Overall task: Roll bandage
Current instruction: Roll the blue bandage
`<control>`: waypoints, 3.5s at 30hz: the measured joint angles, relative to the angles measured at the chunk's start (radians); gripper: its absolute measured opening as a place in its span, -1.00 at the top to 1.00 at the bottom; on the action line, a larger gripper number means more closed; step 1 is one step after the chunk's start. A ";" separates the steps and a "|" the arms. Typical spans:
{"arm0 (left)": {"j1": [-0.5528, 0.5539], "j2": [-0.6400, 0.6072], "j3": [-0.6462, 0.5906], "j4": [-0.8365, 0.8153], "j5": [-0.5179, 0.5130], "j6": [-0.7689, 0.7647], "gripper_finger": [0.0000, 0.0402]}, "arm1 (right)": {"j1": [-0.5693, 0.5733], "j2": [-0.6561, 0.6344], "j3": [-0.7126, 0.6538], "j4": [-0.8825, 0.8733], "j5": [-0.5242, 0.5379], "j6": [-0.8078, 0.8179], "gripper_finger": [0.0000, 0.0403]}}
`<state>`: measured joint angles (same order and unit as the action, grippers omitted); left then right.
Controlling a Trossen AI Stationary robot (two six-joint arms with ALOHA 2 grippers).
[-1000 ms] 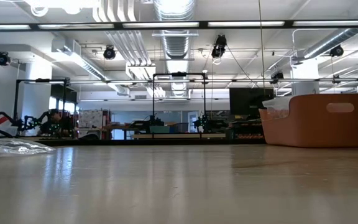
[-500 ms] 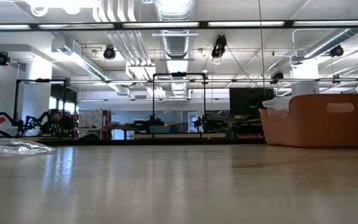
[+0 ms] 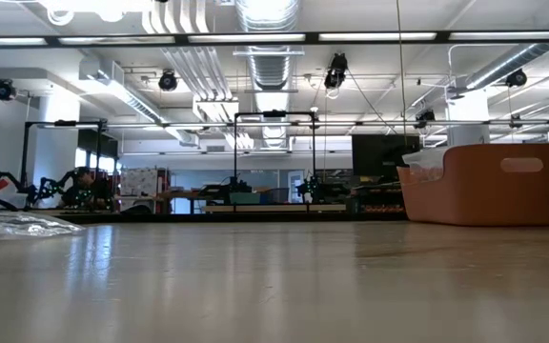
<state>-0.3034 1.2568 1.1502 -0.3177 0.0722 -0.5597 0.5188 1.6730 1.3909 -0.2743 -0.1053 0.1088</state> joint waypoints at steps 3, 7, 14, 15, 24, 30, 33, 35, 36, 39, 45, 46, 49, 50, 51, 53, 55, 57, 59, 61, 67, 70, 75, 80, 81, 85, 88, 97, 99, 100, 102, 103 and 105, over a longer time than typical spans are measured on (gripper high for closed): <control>0.000 0.002 -0.014 -0.025 0.012 0.041 -0.72 | 0.014 -0.004 0.017 -0.004 -0.003 0.020 0.96; -0.003 0.003 -0.020 -0.141 0.020 0.088 -0.69 | 0.030 -0.024 0.040 -0.021 -0.016 0.045 0.96; -0.073 0.000 -0.089 -0.143 -0.030 0.113 -0.63 | 0.029 -0.096 0.044 -0.096 -0.027 0.075 0.96; -0.094 0.000 -0.117 -0.083 -0.040 0.111 -0.62 | 0.026 -0.108 0.044 -0.095 -0.025 0.076 0.96; -0.267 0.000 -0.452 0.758 -0.345 0.225 -0.57 | -0.029 -0.183 0.042 -0.082 0.167 0.142 0.96; -0.275 0.027 -0.564 1.082 -0.431 0.356 -0.58 | -0.063 -0.184 0.042 -0.043 0.196 0.155 0.96; -0.276 0.059 -0.562 1.121 -0.489 0.420 -0.57 | -0.076 -0.182 0.042 -0.028 0.232 0.162 0.96; -0.276 0.083 -0.553 1.114 -0.561 0.468 -0.57 | -0.081 -0.181 0.042 -0.017 0.238 0.160 0.96; -0.274 0.094 -0.544 1.114 -0.588 0.495 -0.57 | -0.082 -0.181 0.042 -0.010 0.239 0.156 0.96; -0.265 0.125 -0.508 1.120 -0.598 0.549 -0.58 | -0.081 -0.181 0.042 0.005 0.238 0.142 0.96; -0.241 0.195 -0.421 1.114 -0.615 0.589 -0.55 | -0.081 -0.181 0.042 0.005 0.238 0.142 0.96; -0.238 0.203 -0.410 1.106 -0.639 0.591 -0.51 | -0.081 -0.181 0.042 0.007 0.237 0.142 0.96; -0.228 0.221 -0.381 1.078 -0.694 0.586 -0.32 | -0.074 -0.181 0.042 0.015 0.237 0.136 0.96; -0.225 0.224 -0.375 1.069 -0.705 0.578 -0.22 | -0.070 -0.181 0.042 0.017 0.236 0.132 0.96; -0.224 0.225 -0.369 1.065 -0.709 0.575 -0.10 | -0.066 -0.181 0.042 0.018 0.234 0.127 0.96; -0.224 0.225 -0.359 1.061 -0.710 0.578 0.21 | -0.060 -0.181 0.042 0.016 0.229 0.120 0.96; -0.225 0.224 -0.358 1.062 -0.710 0.590 0.59 | -0.056 -0.183 0.042 0.016 0.227 0.116 0.96; -0.225 0.219 -0.358 1.062 -0.710 0.600 0.88 | -0.054 -0.184 0.042 0.016 0.227 0.115 0.96; -0.224 0.207 -0.358 1.064 -0.712 0.609 0.91 | -0.052 -0.184 0.042 0.014 0.203 0.115 0.96; -0.223 0.193 -0.358 1.064 -0.728 0.636 0.93 | -0.052 -0.184 0.042 0.012 0.176 0.114 0.96; -0.218 0.099 -0.316 1.030 -0.747 0.808 0.99 | -0.052 -0.150 0.041 -0.007 0.156 0.127 0.96; -0.218 0.047 -0.243 0.896 -0.747 0.875 0.99 | -0.052 -0.128 0.041 -0.005 0.150 0.128 0.96; -0.218 0.021 -0.057 0.555 -0.744 0.893 1.00 | -0.052 -0.083 0.041 0.005 0.151 0.126 0.96; -0.242 0.043 0.097 0.325 -0.735 0.890 1.00 | -0.050 -0.043 0.041 0.035 0.152 0.115 0.96; -0.248 0.044 0.119 0.307 -0.736 0.889 1.00 | -0.047 -0.036 0.041 0.040 0.153 0.113 0.96; -0.274 0.044 0.175 0.284 -0.734 0.905 1.00 | -0.036 -0.021 0.041 0.070 0.154 0.092 0.96; -0.289 0.044 0.205 0.284 -0.734 0.919 1.00 | -0.032 -0.018 0.038 0.082 0.159 0.089 0.96; -0.316 0.045 0.217 0.308 -0.734 0.918 1.00 | -0.032 -0.018 0.026 0.133 0.311 0.102 0.96; -0.324 0.045 0.217 0.318 -0.734 0.918 1.00 | -0.032 -0.018 0.026 0.133 0.361 0.116 0.96; -0.327 0.045 0.217 0.319 -0.734 0.918 1.00 | -0.032 -0.018 0.025 0.132 0.387 0.125 0.96; -0.332 0.045 0.216 0.319 -0.734 0.920 1.00 | -0.032 -0.018 0.025 0.134 0.425 0.128 0.96; -0.336 0.045 0.216 0.318 -0.735 0.921 1.00 | -0.032 -0.018 0.025 0.137 0.441 0.128 0.96; -0.342 0.045 0.216 0.318 -0.735 0.921 1.00 | -0.032 -0.018 0.025 0.139 0.450 0.145 0.96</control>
<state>-0.6455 1.3014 1.3666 0.0006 -0.6627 0.3616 0.4866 1.6550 1.4158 -0.1355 0.3450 0.2535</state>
